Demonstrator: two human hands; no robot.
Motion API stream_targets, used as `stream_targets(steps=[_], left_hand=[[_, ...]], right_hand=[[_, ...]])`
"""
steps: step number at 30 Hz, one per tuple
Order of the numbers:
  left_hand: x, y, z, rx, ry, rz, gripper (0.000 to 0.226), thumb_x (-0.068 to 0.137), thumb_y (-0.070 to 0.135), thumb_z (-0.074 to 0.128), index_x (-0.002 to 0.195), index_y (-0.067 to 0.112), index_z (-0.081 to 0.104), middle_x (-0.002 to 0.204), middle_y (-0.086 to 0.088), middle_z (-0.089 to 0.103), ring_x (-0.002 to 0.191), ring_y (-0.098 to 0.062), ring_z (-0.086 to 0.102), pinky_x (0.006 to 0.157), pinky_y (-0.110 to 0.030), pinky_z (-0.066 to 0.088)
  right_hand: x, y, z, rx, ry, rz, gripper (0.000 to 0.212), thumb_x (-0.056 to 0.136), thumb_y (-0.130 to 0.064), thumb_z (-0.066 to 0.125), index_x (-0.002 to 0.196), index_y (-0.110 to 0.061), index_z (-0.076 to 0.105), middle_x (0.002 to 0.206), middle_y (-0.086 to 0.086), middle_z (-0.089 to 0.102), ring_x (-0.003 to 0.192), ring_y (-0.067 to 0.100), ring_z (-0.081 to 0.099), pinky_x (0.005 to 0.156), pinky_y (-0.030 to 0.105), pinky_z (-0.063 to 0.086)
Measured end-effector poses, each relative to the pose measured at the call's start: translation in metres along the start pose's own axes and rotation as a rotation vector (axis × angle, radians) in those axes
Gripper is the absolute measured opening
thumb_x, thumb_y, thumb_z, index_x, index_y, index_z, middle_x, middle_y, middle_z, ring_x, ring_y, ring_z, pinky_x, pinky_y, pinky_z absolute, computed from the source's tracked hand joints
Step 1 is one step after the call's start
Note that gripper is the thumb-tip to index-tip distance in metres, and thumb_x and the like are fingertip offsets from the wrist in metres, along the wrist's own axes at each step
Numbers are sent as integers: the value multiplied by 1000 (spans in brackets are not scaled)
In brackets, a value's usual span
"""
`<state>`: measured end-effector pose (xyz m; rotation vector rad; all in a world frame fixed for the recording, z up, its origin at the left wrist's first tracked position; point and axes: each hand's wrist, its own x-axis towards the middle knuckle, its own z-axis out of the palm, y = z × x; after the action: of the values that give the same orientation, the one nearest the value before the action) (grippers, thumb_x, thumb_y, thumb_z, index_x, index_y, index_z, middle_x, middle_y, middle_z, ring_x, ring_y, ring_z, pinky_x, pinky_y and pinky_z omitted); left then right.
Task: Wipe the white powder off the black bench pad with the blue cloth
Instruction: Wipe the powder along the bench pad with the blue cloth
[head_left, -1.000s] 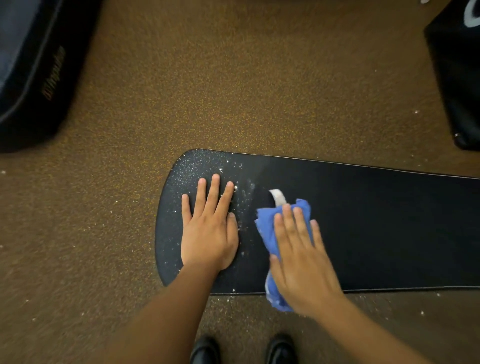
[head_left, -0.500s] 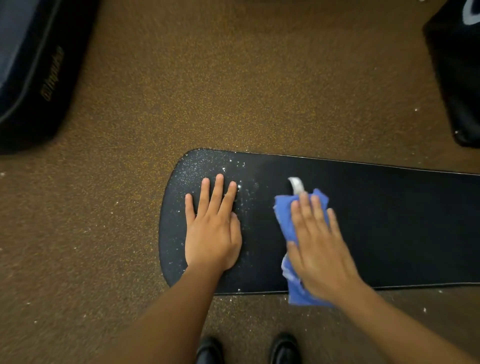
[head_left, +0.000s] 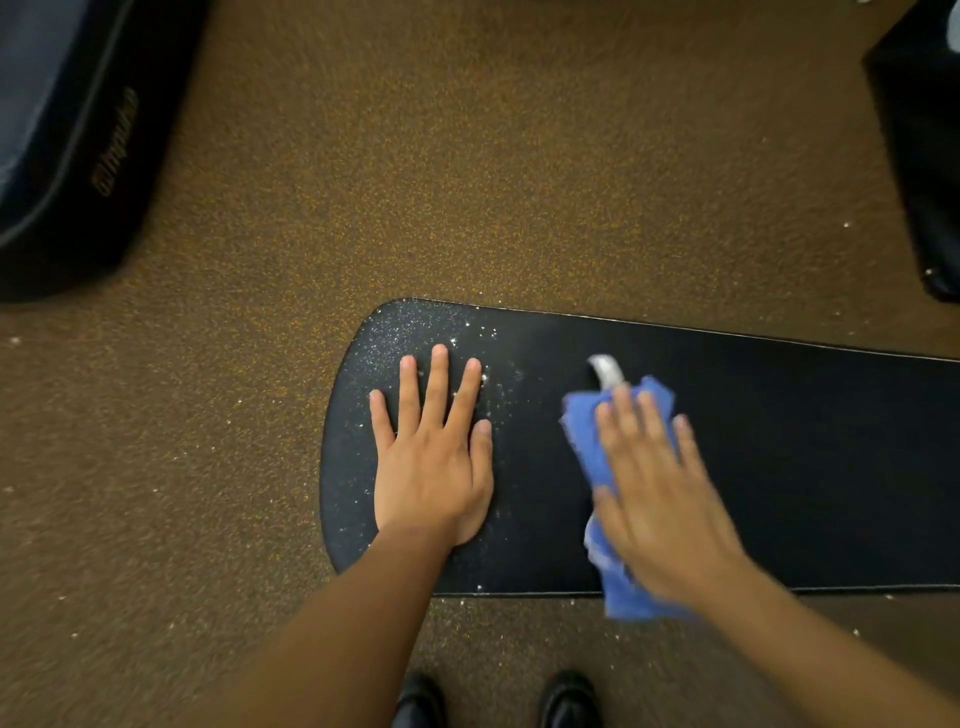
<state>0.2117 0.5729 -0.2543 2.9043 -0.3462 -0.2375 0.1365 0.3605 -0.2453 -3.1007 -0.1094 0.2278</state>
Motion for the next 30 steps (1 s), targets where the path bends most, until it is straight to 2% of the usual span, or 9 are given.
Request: stream_targets(steps=[5, 9, 11, 13, 16, 20, 23, 26, 30], left_hand=[[0, 0, 0, -5, 3, -1, 58, 100, 48, 14, 156, 34, 6, 165, 3, -5, 151, -22, -15, 120, -53, -5], [0, -1, 2, -33, 29, -53, 59, 98, 46, 20, 155, 32, 16, 165, 1, 5, 152, -23, -6, 119, -56, -3], [-1, -1, 2, -34, 24, -68, 58, 98, 46, 19, 155, 33, 15, 165, 1, 4, 152, -23, -7, 119, -56, -3], [-1, 0, 0, -26, 13, -67, 58, 99, 46, 17, 156, 34, 11, 165, 2, 0, 151, -22, -11, 119, -56, -4], [0, 1, 0, -16, 12, -67, 58, 100, 48, 13, 156, 35, 7, 165, 2, -3, 151, -22, -14, 119, -56, -5], [0, 0, 2, -27, 22, -64, 58, 99, 46, 17, 156, 33, 11, 165, 1, 1, 151, -23, -10, 119, -57, -4], [-1, -2, 3, -41, 33, -46, 59, 98, 42, 20, 155, 31, 17, 165, 0, 8, 152, -24, -4, 119, -58, 1], [-2, -2, 2, -54, 42, -35, 58, 97, 40, 22, 155, 30, 20, 165, 1, 10, 152, -24, -1, 119, -58, 2], [-2, -2, 1, -53, 41, -40, 58, 99, 41, 21, 156, 32, 17, 165, 2, 7, 152, -23, -6, 120, -57, -1]], right_hand=[[108, -5, -16, 134, 32, 418, 78, 86, -39, 9, 152, 2, 13, 161, 21, 4, 148, 39, 2, 117, 58, 9], [43, -68, -3, 69, 31, 55, 70, 92, -34, 24, 152, 1, 16, 161, 21, 7, 148, 38, 4, 117, 59, 15], [-17, -61, 2, 56, -9, -89, 70, 91, -35, 31, 152, -1, 21, 161, 18, 8, 149, 36, 6, 116, 56, 17], [-39, -27, 4, 48, -10, -81, 68, 89, -35, 34, 149, -2, 30, 161, 16, 12, 148, 35, 14, 112, 56, 20], [11, 10, -1, 38, 8, 138, 70, 91, -35, 25, 150, 2, 24, 159, 21, 15, 147, 39, 13, 114, 59, 22], [103, -30, -14, 145, 60, 401, 76, 87, -38, 12, 152, 1, 9, 160, 24, 2, 148, 40, 1, 117, 59, 9], [76, -80, -6, 109, 56, 132, 72, 91, -37, 18, 152, 1, 12, 160, 23, 6, 149, 38, 1, 118, 57, 11], [12, -65, 1, 77, 36, -72, 71, 92, -36, 30, 153, -3, 17, 161, 18, 9, 149, 34, 3, 118, 54, 14], [22, -11, 1, 41, 32, -11, 69, 90, -35, 30, 151, -2, 23, 160, 18, 15, 148, 35, 13, 114, 57, 22]])
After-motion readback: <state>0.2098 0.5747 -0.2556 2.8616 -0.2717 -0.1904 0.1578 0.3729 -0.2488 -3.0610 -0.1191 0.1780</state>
